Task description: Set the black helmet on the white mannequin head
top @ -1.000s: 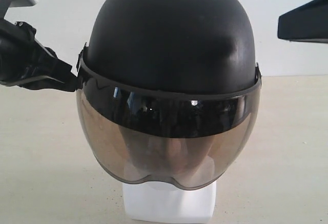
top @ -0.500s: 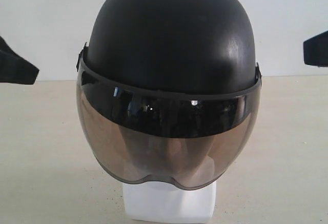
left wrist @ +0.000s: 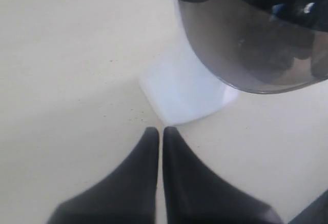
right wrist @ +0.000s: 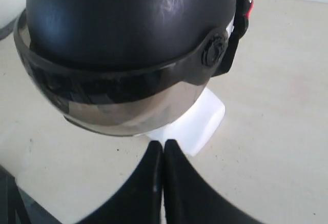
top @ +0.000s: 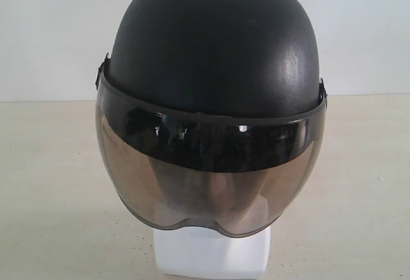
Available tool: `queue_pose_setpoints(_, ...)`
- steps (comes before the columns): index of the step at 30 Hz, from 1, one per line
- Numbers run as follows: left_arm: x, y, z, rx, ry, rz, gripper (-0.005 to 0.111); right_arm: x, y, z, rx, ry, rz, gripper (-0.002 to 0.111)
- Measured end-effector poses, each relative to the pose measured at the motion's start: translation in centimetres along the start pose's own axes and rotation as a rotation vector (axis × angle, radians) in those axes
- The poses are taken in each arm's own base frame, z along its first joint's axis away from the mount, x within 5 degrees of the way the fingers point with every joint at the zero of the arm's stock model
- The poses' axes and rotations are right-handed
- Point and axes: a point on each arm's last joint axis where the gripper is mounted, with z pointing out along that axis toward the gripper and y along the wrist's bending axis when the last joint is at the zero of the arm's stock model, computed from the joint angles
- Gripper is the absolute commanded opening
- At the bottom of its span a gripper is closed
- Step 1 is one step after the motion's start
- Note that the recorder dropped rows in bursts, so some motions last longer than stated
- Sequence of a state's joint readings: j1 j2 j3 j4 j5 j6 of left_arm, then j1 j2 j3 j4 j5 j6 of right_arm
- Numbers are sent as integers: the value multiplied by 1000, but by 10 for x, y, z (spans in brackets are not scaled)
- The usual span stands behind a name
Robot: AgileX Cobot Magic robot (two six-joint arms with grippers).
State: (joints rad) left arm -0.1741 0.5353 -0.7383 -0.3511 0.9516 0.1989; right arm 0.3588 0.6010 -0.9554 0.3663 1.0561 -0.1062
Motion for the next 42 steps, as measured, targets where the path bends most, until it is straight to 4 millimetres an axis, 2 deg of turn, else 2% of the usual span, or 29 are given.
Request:
queue_pose_setpoints(6,32,-22,-24,182,-95,-102,4,15,0,-3,0,144,-20,0)
queue_pose_setpoints(14,61,-39,-49,298,-80,-80,4,16,1,-3,-2,160,-20,0)
queue_pose_setpoints(38,64,-37,-51,270,-66,-56,4,16,1,-3,-2,160,-20,0)
queue_pose_setpoints(42,57,-25,-58,122,-237,-42,4,16,1,-3,-2,162,-20,0)
